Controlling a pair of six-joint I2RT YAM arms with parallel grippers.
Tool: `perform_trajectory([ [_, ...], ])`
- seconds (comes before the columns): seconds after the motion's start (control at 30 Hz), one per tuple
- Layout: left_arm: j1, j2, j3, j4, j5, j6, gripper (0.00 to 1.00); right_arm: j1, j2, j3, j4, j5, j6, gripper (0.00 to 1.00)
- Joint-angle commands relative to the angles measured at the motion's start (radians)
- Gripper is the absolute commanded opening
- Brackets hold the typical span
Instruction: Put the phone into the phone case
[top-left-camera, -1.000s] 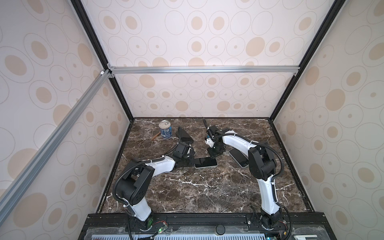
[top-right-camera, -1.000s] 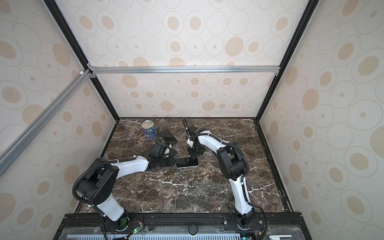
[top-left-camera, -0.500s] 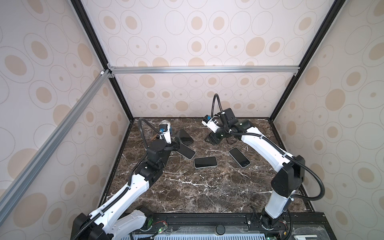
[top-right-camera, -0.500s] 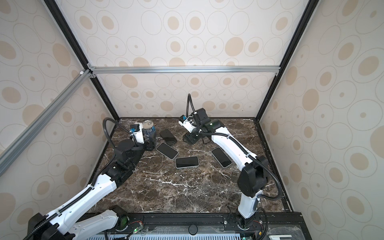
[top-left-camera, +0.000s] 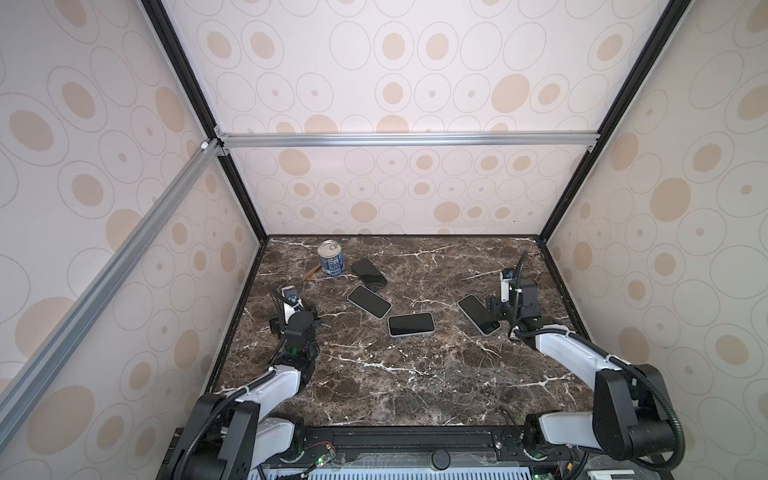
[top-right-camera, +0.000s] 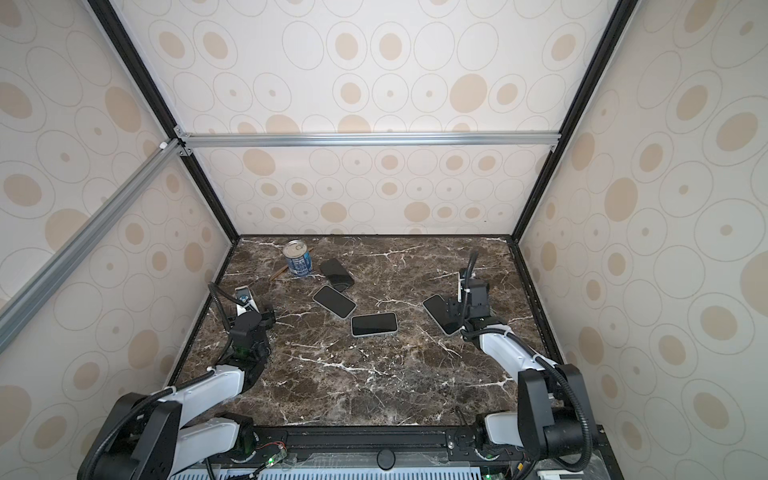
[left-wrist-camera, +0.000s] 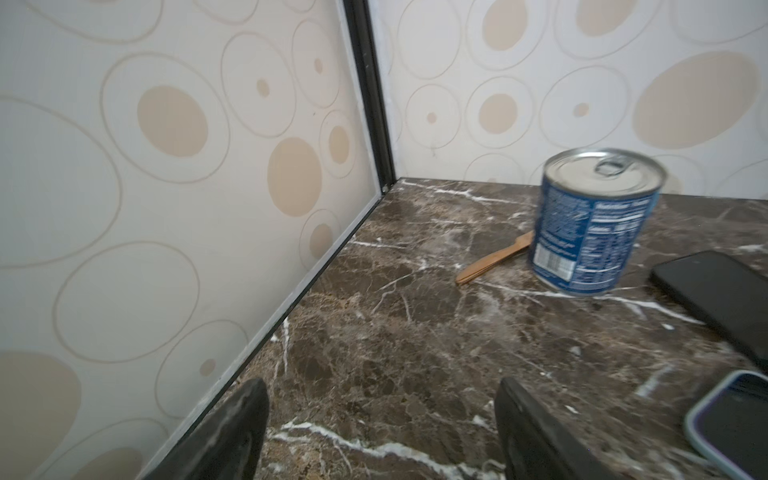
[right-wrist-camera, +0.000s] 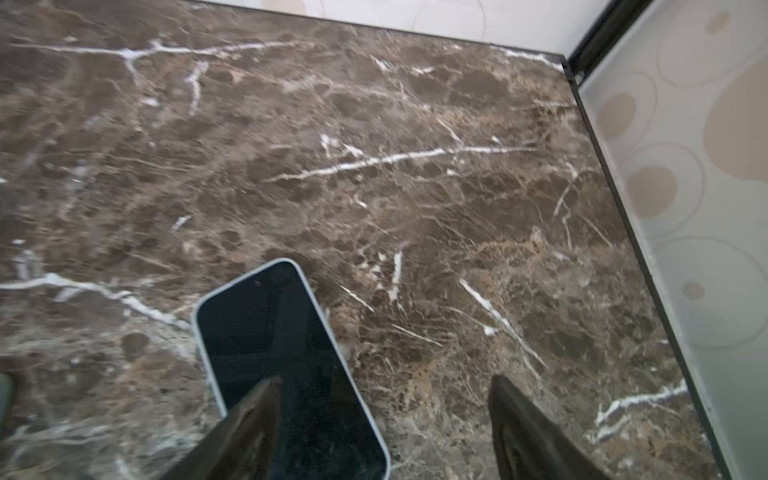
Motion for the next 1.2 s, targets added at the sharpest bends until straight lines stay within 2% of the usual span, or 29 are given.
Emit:
perform_trajectory([
  [0.0,0.058,0.111,-0.045,0.279,0.047,-0.017,0.86,-0.031,0.064,-0.089,0.331,-0.066,-0.039,0.80],
  [0.03,0.065,0.122,-0.014,0.208,0.068,-0.039,0.87,-0.033,0.102,-0.096,0.378,-0.134,-0.070,0.80],
  [0.07,0.088,0.139,-0.002,0.237,0.135,-0.021,0.87,-0.036,0.125,-0.076,0.379,-0.181,-0.083,0.80],
  [0.1,0.103,0.165,-0.015,0.300,0.193,-0.010,0.88,-0.040,0.124,-0.036,0.284,-0.238,-0.093,0.79],
  [0.13,0.124,0.190,-0.025,0.375,0.268,-0.002,0.89,-0.054,0.137,-0.047,0.315,-0.326,-0.096,0.78],
  [0.17,0.159,0.225,-0.033,0.440,0.394,-0.010,0.91,-0.070,0.154,-0.089,0.414,-0.393,-0.102,0.78],
  [0.2,0.185,0.257,-0.023,0.442,0.474,-0.015,0.91,-0.088,0.156,-0.120,0.482,-0.400,-0.080,0.77],
  [0.27,0.191,0.264,-0.008,0.421,0.556,0.011,0.91,-0.118,0.167,-0.215,0.649,-0.392,-0.046,0.78],
  [0.33,0.189,0.308,-0.023,0.488,0.571,0.021,0.92,-0.117,0.221,-0.279,0.865,-0.371,-0.029,0.79],
  [0.4,0.177,0.354,-0.046,0.588,0.578,0.042,0.97,-0.117,0.178,-0.202,0.637,-0.204,0.035,0.83],
  [0.43,0.175,0.339,-0.035,0.533,0.549,0.038,0.99,-0.100,0.186,-0.194,0.628,-0.156,0.027,0.94],
  [0.47,0.166,0.352,-0.040,0.568,0.531,0.043,1.00,-0.086,0.211,-0.206,0.701,-0.129,0.017,1.00],
  [0.5,0.161,0.351,-0.041,0.576,0.521,0.045,1.00,-0.085,0.214,-0.207,0.715,-0.127,0.016,1.00],
  [0.57,0.152,0.351,-0.044,0.576,0.494,0.050,0.99,-0.085,0.182,-0.185,0.607,-0.128,0.020,1.00],
  [0.67,0.151,0.352,-0.044,0.578,0.507,0.055,0.99,-0.085,0.199,-0.205,0.683,-0.131,0.014,1.00],
  [0.77,0.149,0.351,-0.037,0.566,0.520,0.063,0.99,-0.084,0.183,-0.189,0.620,-0.136,0.015,1.00],
  [1.17,0.152,0.350,-0.030,0.546,0.539,0.062,0.99,-0.084,0.188,-0.188,0.629,-0.135,0.012,1.00],
])
